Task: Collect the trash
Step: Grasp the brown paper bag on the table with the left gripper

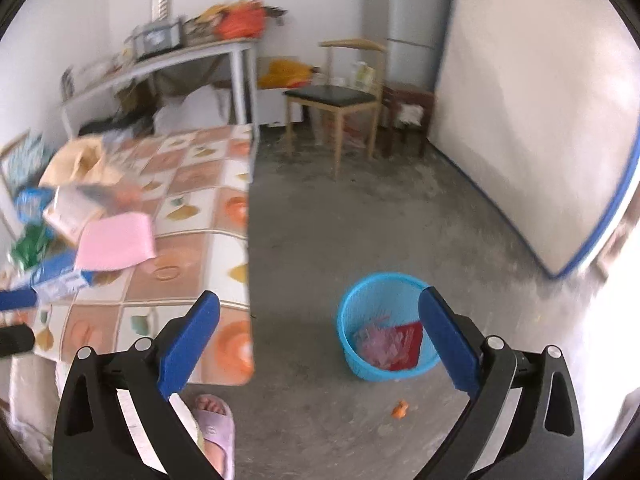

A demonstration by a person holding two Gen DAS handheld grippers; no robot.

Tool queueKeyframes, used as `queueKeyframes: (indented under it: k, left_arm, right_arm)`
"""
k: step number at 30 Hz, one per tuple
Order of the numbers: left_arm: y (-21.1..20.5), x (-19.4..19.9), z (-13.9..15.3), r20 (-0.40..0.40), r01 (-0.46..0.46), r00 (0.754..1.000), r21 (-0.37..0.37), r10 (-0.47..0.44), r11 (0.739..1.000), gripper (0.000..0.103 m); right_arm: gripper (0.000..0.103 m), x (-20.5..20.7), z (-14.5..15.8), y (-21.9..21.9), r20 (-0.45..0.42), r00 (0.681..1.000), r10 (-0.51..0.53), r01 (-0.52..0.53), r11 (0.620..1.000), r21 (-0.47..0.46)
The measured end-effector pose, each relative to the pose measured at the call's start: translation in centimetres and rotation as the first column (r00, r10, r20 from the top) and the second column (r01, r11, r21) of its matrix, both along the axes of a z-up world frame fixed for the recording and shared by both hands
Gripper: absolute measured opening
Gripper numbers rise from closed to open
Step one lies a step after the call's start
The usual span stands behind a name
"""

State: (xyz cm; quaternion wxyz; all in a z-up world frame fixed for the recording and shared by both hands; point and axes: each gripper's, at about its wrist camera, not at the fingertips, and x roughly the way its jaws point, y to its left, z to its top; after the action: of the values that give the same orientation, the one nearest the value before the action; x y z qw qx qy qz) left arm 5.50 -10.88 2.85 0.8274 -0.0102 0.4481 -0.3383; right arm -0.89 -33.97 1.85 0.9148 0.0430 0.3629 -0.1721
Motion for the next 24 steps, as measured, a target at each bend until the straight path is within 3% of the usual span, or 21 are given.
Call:
queueKeyframes:
  k: [5,9,13,17,21,24]
  left_arm:
    - [6.5,1.2,-0.3,0.000,-0.148,0.989,-0.068,0.149,0.987,0.094]
    - [9.7,2.6,0.5,0.016,-0.195,0.980,-0.166,0.201,0.967,0.095]
    - [12.1,6.4,3.5,0.096,-0.197,0.970,-0.218,0.222,0.956,0.095]
    - [12.0,12.7,7.0,0.188,-0.153,0.967,-0.121,0.174,0.981,0.095]
    - [9.1,19.5,7.6,0.179,-0.067,0.982,0.045,0.058,0.997,0.095]
    - [6.3,23.2,6.5,0.134,0.021,0.990,0.184,-0.046,0.983,0.094]
  right_arm:
    - [0.097,2.6,2.4,3.9,0.008,0.996,0.090,-0.090,0.995,-0.045]
    - [0.097,3.6,4.1,6.0,0.073,0.980,0.187,-0.188,0.982,0.003]
    - [0.097,6.0,5.0,8.0,0.114,0.959,0.260,-0.271,0.959,0.089]
    - [0.097,9.0,5.2,10.1,0.122,0.945,0.304,-0.321,0.935,0.154]
    - [0.097,11.8,4.5,11.5,0.133,0.934,0.332,-0.355,0.905,0.232]
    - [0.097,12.9,3.8,12.2,0.134,0.929,0.344,-0.368,0.895,0.251]
